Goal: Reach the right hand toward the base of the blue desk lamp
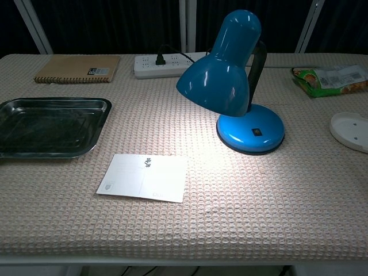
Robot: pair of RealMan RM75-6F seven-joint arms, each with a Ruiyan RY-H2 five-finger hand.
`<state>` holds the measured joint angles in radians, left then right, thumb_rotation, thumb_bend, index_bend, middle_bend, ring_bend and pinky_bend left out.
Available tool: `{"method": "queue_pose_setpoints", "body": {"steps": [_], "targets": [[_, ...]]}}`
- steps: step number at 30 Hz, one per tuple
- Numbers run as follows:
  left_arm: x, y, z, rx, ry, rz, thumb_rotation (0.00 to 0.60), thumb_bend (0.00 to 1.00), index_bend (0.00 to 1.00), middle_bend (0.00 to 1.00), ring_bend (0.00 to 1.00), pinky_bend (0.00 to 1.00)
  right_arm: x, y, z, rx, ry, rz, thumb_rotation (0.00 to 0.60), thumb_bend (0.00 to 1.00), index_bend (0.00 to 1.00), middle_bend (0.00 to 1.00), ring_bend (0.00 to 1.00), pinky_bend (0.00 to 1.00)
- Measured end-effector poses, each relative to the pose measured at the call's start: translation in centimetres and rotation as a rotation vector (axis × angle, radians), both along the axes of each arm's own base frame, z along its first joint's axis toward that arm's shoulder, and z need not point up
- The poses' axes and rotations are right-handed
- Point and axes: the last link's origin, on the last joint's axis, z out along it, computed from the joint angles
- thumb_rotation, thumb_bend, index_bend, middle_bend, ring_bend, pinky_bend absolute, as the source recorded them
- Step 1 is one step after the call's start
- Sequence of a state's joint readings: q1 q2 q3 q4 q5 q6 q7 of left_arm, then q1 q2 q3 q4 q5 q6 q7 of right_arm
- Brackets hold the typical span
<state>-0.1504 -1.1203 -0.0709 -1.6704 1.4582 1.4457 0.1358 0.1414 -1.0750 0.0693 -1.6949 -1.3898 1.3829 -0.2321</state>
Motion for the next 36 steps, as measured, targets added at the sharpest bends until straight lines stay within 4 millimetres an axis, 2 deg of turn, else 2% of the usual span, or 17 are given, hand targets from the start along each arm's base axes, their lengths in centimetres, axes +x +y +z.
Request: {"method": "queue_pose_setpoints", "body": {"steps": [1, 3, 4, 6, 10, 12, 15, 17, 25, 29, 36], "targets": [[0.0, 0.0, 0.0, -0.001, 0.001, 0.000, 0.600, 0.04, 0.01, 0.00, 0.00, 0.00, 0.0, -0.1, 0.0, 0.002, 0.007, 0.003, 0.600, 0.20, 0.00, 0.62, 0.55, 0.60], [0.0, 0.0, 0.0, -0.001, 0.005, 0.000, 0.600, 0.04, 0.01, 0.00, 0.00, 0.00, 0.2, -0.2, -0.1, 0.003, 0.009, 0.014, 0.600, 0.19, 0.00, 0.85, 0.76, 0.75], [0.0, 0.0, -0.1, -0.002, 0.006, 0.001, 0.600, 0.04, 0.01, 0.00, 0.00, 0.00, 0.4, -0.3, -0.2, 0.005, 0.006, 0.021, 0.600, 0.19, 0.00, 0.94, 0.84, 0.82], [0.0, 0.0, -0.1, -0.003, 0.006, 0.001, 0.600, 0.04, 0.01, 0.00, 0.00, 0.00, 0.7, -0.4, -0.4, 0.013, -0.004, 0.037, 0.600, 0.19, 0.00, 0.99, 0.92, 0.89], [0.1, 0.0, -0.3, -0.009, 0.007, -0.002, 0.600, 0.04, 0.01, 0.00, 0.00, 0.00, 1.2, -0.5, -1.1, 0.033, -0.020, 0.065, 0.600, 0.20, 0.00, 1.00, 0.99, 0.96], [0.1, 0.0, -0.4, -0.013, 0.008, -0.003, 0.600, 0.04, 0.01, 0.00, 0.00, 0.00, 1.3, -0.4, -1.5, 0.054, -0.021, 0.068, 0.600, 0.24, 0.00, 1.00, 0.99, 0.97], [0.0, -0.1, -0.6, -0.016, 0.010, -0.002, 0.600, 0.04, 0.01, 0.00, 0.00, 0.00, 1.7, -0.2, -2.5, 0.104, -0.015, 0.078, 0.600, 0.42, 0.00, 1.00, 1.00, 0.97], [0.0, -0.1, -0.6, -0.015, 0.009, 0.001, 0.600, 0.04, 0.01, 0.00, 0.00, 0.00, 2.0, -0.1, -3.4, 0.152, -0.013, 0.081, 0.600, 0.48, 0.00, 1.00, 1.00, 0.97], [-0.5, -0.2, -0.3, -0.009, 0.004, 0.017, 0.600, 0.04, 0.01, 0.00, 0.00, 0.00, 4.4, -0.3, -8.0, 0.365, 0.033, 0.132, 0.600, 0.53, 0.00, 1.00, 1.00, 0.97], [-0.5, -0.1, -0.1, -0.007, 0.004, 0.018, 0.600, 0.04, 0.01, 0.00, 0.00, 0.00, 6.0, -1.1, -10.5, 0.463, 0.037, 0.157, 0.600, 0.62, 0.00, 1.00, 1.00, 0.97], [-0.6, -0.3, 0.0, -0.012, 0.008, 0.024, 0.600, 0.04, 0.01, 0.00, 0.00, 0.00, 8.5, -2.9, -13.6, 0.535, 0.050, 0.185, 0.600, 0.63, 0.00, 1.00, 1.00, 0.97]]}}
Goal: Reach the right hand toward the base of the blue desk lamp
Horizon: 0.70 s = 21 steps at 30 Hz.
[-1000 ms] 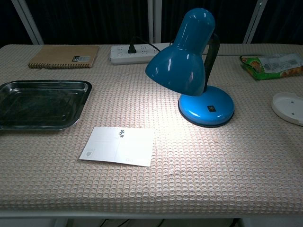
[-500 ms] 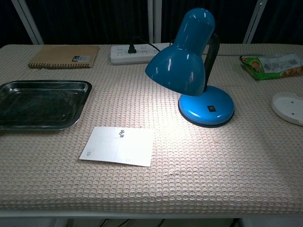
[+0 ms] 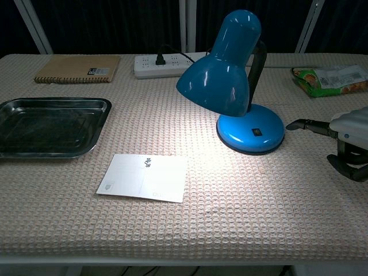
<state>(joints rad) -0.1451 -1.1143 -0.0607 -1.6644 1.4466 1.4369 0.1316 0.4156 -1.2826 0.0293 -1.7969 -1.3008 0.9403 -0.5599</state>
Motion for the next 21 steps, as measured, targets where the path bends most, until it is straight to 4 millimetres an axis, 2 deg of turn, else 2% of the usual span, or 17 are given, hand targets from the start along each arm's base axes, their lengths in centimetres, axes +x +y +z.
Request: {"method": "queue_pose_setpoints", "body": {"steps": [21], "targets": [[-0.4, -0.3, 0.5, -0.007, 0.002, 0.013, 0.600, 0.04, 0.01, 0.00, 0.00, 0.00, 2.9, -3.1, -3.3, 0.048, 0.059, -0.007, 0.600, 0.63, 0.00, 1.00, 1.00, 0.97]]}}
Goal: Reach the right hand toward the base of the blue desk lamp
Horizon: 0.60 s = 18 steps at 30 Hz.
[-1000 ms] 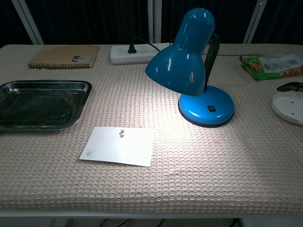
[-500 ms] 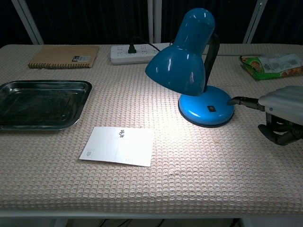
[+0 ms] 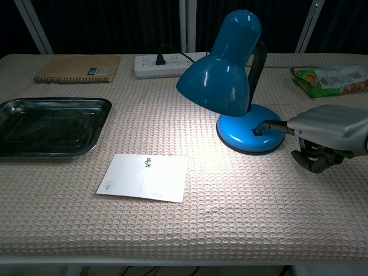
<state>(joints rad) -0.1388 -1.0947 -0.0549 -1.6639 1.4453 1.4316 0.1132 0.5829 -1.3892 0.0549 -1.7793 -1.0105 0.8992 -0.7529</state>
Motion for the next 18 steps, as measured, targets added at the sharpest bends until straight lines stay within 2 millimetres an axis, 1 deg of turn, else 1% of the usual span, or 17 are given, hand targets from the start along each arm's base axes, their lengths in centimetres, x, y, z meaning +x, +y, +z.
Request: {"method": "queue_pose_setpoints", "body": {"steps": [8, 18], "targets": [[-0.2, 0.1, 0.0, -0.001, -0.004, 0.004, 0.600, 0.04, 0.01, 0.00, 0.00, 0.00, 0.1, -0.6, -0.7, 0.014, 0.024, -0.023, 0.600, 0.63, 0.00, 1.00, 1.00, 0.97], [-0.2, 0.0, 0.2, 0.002, -0.008, 0.002, 0.600, 0.04, 0.01, 0.00, 0.00, 0.00, 0.0, -0.7, -1.3, 0.037, 0.038, -0.050, 0.600, 0.63, 0.00, 1.00, 0.99, 0.97]]}}
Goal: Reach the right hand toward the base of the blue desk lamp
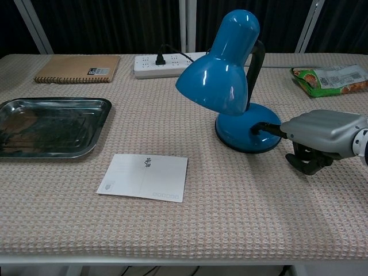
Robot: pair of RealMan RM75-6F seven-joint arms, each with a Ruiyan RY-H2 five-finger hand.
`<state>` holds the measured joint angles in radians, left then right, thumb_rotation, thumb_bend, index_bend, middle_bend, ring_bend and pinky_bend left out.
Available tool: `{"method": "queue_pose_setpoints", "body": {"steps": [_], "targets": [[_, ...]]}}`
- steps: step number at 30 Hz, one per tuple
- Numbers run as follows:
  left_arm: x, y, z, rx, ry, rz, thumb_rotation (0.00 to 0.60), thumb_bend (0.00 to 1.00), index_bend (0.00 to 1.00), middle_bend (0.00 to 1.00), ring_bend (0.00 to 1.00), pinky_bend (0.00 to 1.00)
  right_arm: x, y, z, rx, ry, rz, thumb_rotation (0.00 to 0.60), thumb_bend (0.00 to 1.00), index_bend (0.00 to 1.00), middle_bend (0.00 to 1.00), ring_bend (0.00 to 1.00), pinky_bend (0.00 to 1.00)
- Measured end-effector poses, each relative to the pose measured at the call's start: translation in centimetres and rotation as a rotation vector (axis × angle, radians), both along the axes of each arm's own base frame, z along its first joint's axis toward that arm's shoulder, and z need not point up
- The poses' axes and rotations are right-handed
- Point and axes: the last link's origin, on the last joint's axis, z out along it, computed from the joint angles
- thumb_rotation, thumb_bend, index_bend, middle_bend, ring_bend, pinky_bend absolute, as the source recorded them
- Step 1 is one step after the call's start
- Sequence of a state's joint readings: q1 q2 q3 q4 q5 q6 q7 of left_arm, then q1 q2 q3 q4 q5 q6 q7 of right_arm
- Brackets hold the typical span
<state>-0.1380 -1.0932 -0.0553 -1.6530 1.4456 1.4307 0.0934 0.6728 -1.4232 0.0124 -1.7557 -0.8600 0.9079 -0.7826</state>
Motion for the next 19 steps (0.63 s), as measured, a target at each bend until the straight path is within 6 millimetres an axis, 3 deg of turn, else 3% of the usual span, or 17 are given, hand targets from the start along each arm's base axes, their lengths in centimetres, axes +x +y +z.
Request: {"method": "queue_pose_setpoints", "body": {"steps": [3, 6, 7, 9, 11, 12, 13, 15, 19], "targets": [[0.0, 0.0, 0.1, 0.003, 0.000, -0.001, 0.600, 0.04, 0.01, 0.00, 0.00, 0.00, 0.2, -0.1, 0.6, -0.037, -0.012, 0.018, 0.600, 0.63, 0.00, 1.00, 0.97, 0.96], [0.0, 0.0, 0.1, 0.005, -0.001, -0.001, 0.600, 0.04, 0.01, 0.00, 0.00, 0.00, 0.4, 0.1, 2.2, -0.106, -0.030, 0.053, 0.600, 0.58, 0.00, 0.97, 0.89, 0.89], [0.1, 0.1, 0.1, 0.004, -0.002, -0.002, 0.600, 0.04, 0.01, 0.00, 0.00, 0.00, 0.2, 0.2, 3.0, -0.135, -0.035, 0.064, 0.600, 0.53, 0.00, 0.89, 0.80, 0.82], [0.2, 0.2, 0.1, 0.002, -0.004, -0.006, 0.600, 0.04, 0.01, 0.00, 0.00, 0.00, -0.6, 0.5, 5.1, -0.220, -0.039, 0.071, 0.600, 0.43, 0.00, 0.60, 0.53, 0.62], [0.3, 0.4, 0.0, 0.000, -0.005, -0.012, 0.600, 0.04, 0.01, 0.00, 0.00, 0.00, -2.1, 1.0, 7.7, -0.320, -0.031, 0.050, 0.600, 0.29, 0.00, 0.16, 0.13, 0.32], [0.3, 0.5, -0.1, -0.002, -0.005, -0.016, 0.600, 0.04, 0.01, 0.00, 0.00, 0.00, -2.9, 1.3, 8.9, -0.366, -0.025, 0.033, 0.600, 0.24, 0.00, 0.07, 0.05, 0.24], [0.4, 0.5, -0.1, -0.003, -0.004, -0.018, 0.600, 0.04, 0.01, 0.00, 0.00, 0.00, -3.8, 1.6, 10.0, -0.413, -0.022, 0.014, 0.600, 0.18, 0.00, 0.01, 0.00, 0.15], [0.3, 0.6, -0.2, -0.006, 0.000, -0.019, 0.600, 0.04, 0.01, 0.00, 0.00, 0.00, -5.3, 2.4, 12.3, -0.513, -0.039, -0.030, 0.600, 0.12, 0.00, 0.00, 0.00, 0.06], [0.1, 0.6, -0.3, -0.004, 0.007, -0.015, 0.600, 0.04, 0.01, 0.00, 0.00, 0.00, -8.1, 3.5, 15.3, -0.633, -0.103, -0.102, 0.600, 0.08, 0.00, 0.00, 0.00, 0.00]]}}
